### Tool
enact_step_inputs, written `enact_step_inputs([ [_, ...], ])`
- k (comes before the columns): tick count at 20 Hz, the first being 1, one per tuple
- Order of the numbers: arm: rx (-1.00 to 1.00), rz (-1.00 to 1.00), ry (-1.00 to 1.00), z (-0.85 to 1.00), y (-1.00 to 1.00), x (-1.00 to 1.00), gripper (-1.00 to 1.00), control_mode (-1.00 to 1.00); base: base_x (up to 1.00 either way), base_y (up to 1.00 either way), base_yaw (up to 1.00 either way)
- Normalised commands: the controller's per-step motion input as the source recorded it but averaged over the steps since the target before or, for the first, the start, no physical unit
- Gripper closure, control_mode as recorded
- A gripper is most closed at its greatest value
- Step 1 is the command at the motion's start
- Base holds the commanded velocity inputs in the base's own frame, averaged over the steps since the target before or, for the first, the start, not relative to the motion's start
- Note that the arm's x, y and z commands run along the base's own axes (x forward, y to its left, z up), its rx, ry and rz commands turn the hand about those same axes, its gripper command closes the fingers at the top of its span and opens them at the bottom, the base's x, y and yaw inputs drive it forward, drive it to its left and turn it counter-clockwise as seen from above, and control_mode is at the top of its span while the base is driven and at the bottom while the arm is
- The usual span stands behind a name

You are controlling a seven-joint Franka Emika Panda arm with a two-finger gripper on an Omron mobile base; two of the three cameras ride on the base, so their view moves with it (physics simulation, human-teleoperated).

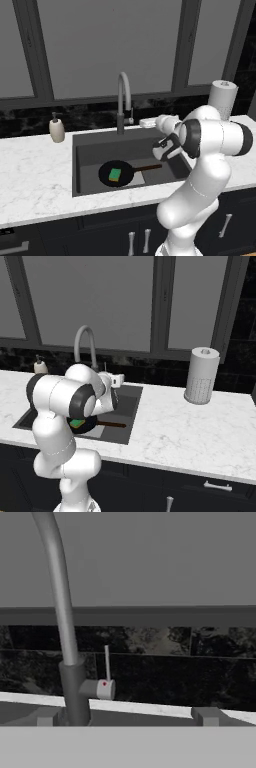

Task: Pick the pan and sponge and place them into the sink. Then turn on the water.

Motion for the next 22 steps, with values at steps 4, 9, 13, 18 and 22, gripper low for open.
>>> enact_step_inputs([
  [4, 0.01, 0.0, 0.04, -0.12, 0.01, 0.31, -1.0, -1.0, 0.0, 0.0, 0.0],
  [9, 0.02, 0.0, 0.01, -0.11, 0.03, 0.27, -1.0, -1.0, 0.0, 0.0, 0.0],
  [13, 0.0, 0.01, 0.11, -0.01, 0.06, 0.31, -1.0, -1.0, 0.0, 0.0, 0.0],
  [18, 0.0, 0.02, 0.01, -0.01, 0.0, 0.37, -1.0, -1.0, 0.0, 0.0, 0.0],
  [22, 0.0, 0.0, 0.0, 0.0, 0.06, 0.3, -1.0, -1.0, 0.0, 0.0, 0.0],
])
